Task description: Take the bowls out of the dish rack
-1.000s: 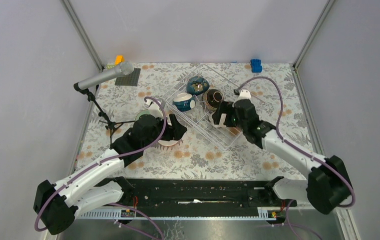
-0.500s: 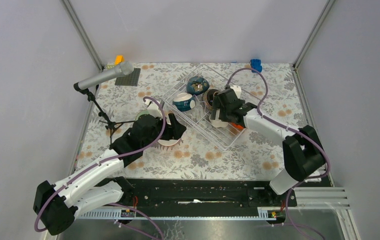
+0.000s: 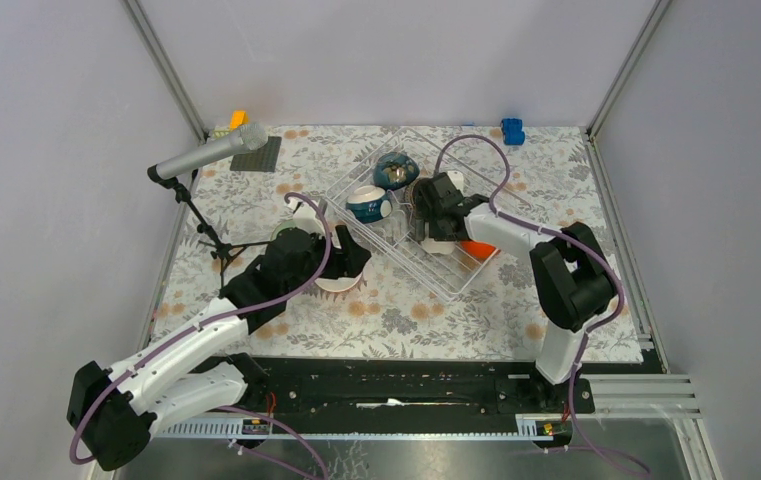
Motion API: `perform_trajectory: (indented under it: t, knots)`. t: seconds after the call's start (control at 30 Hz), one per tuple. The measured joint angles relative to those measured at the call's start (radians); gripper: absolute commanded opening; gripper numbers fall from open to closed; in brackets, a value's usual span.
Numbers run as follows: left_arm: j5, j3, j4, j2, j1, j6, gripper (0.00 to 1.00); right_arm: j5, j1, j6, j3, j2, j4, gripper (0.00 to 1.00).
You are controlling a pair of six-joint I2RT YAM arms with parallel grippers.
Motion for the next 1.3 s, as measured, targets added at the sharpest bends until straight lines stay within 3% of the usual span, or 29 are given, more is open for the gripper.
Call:
perform_trajectory:
  t: [0.2, 0.37, 0.43, 0.53, 0.8, 0.83, 0.97, 1.13, 1.3]
  knots:
    - [-0.016, 0.000, -0.023, 0.000, 0.008, 0.000, 0.76, 0.000, 0.000, -0.011, 0.017, 0.003, 0.005, 0.65]
    - [-0.027, 0.000, -0.045, -0.006, 0.009, -0.001, 0.76, -0.012, 0.000, -0.009, -0.029, -0.063, 0.031, 0.64]
    - [-0.029, 0.000, -0.048, -0.012, 0.010, -0.003, 0.76, -0.027, 0.000, -0.009, -0.056, -0.097, 0.029, 0.66]
    - [-0.029, 0.000, -0.047, -0.016, 0.011, -0.005, 0.76, -0.039, 0.000, -0.010, -0.089, -0.137, 0.021, 0.78]
    - [-0.029, 0.001, -0.045, -0.012, 0.020, -0.027, 0.76, -0.214, 0.000, -0.118, -0.100, -0.222, 0.057, 0.87]
    - [-0.029, 0.008, -0.046, 0.002, 0.034, -0.032, 0.76, -0.313, 0.000, -0.186, -0.099, -0.229, 0.100, 0.90]
    - [-0.028, 0.019, -0.049, 0.016, 0.060, -0.039, 0.77, -0.387, 0.000, -0.302, -0.091, -0.232, 0.136, 0.99]
    - [-0.015, 0.057, -0.048, 0.066, 0.138, -0.057, 0.77, -0.566, 0.000, -0.665, -0.071, -0.234, 0.227, 1.00]
    - [0.020, 0.064, -0.049, 0.098, 0.198, -0.080, 0.77, -0.631, 0.000, -1.033, -0.018, -0.203, 0.241, 1.00]
